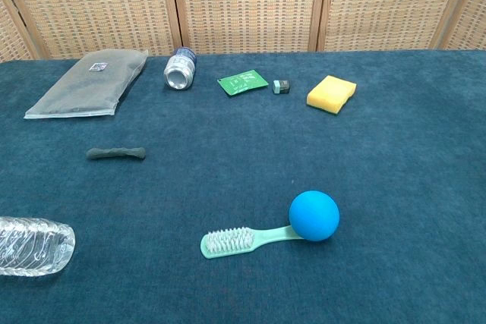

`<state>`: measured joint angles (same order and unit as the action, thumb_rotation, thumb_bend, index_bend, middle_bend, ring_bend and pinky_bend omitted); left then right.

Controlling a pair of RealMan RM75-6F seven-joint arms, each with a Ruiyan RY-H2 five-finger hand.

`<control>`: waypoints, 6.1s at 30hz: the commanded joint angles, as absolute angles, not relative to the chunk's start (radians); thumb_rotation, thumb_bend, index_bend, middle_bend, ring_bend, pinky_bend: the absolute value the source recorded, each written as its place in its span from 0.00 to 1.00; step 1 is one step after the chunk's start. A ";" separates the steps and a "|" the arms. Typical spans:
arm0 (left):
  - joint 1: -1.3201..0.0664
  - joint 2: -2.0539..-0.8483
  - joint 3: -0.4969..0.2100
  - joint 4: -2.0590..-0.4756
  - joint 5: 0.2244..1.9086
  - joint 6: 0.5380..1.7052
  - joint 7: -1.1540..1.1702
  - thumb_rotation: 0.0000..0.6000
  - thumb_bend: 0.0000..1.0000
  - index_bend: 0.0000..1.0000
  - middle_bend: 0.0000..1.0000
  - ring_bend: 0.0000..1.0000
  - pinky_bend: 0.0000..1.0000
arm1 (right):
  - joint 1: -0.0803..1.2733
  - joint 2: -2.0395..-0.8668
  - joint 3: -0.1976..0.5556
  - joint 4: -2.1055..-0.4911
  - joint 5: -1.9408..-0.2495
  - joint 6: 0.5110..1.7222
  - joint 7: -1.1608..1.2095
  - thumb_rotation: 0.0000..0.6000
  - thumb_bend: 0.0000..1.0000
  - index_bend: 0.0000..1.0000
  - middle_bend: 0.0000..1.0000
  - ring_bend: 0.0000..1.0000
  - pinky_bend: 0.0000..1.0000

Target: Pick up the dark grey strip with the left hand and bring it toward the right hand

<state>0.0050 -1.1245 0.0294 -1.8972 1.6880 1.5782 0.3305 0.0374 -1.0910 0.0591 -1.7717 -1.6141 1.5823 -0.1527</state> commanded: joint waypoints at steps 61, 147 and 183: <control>-0.618 -1.742 -0.257 -1.115 0.922 0.944 0.355 1.00 0.35 0.48 0.00 0.00 0.00 | 0.089 -1.117 0.068 -1.749 -1.514 1.465 -0.170 1.00 0.00 0.00 0.00 0.00 0.00; -0.686 -1.688 -0.320 -1.552 1.282 0.923 -0.528 1.00 0.46 0.75 0.00 0.00 0.00 | 0.386 -1.005 0.201 -1.809 -1.593 1.235 0.156 1.00 0.00 0.25 0.00 0.00 0.00; -0.877 -1.893 -0.430 -1.484 1.011 0.887 -0.251 1.00 0.46 0.75 0.00 0.00 0.00 | 0.705 -1.071 0.286 -2.024 -1.061 0.942 -0.018 1.00 0.37 0.48 0.00 0.00 0.00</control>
